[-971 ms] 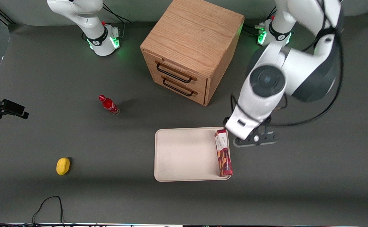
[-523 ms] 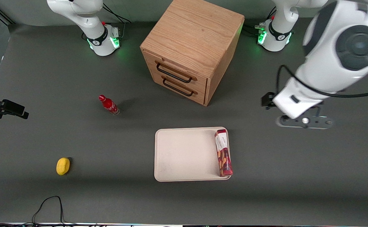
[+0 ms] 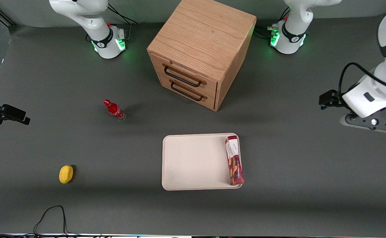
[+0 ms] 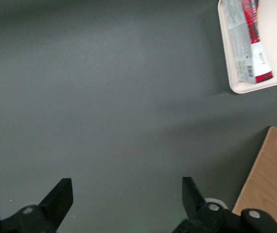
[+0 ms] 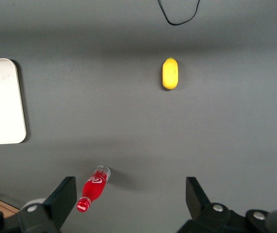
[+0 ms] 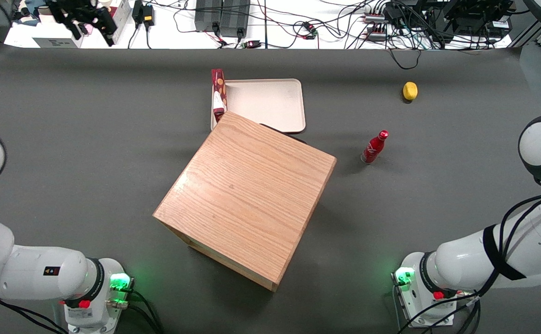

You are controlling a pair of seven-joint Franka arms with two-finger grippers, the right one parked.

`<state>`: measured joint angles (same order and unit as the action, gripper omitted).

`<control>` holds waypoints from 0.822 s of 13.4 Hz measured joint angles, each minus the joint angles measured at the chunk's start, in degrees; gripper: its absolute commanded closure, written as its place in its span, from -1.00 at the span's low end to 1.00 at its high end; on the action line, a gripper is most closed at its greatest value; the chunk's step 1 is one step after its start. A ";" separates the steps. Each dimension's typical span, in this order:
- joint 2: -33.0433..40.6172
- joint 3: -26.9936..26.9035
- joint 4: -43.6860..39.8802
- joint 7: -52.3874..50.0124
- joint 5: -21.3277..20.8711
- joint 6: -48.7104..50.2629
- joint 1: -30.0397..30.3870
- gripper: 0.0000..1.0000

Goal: Place red cookie box on tray

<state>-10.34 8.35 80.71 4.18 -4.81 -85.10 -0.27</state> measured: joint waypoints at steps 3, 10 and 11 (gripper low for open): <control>2.98 -0.09 4.92 0.69 0.00 -0.87 2.78 -1.00; 4.16 -0.09 9.58 -2.31 0.06 -4.51 3.59 -1.00; 4.16 -0.08 9.82 -2.67 0.10 -4.89 3.59 -1.00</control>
<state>-6.18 8.27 90.54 1.51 -4.71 -89.99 3.32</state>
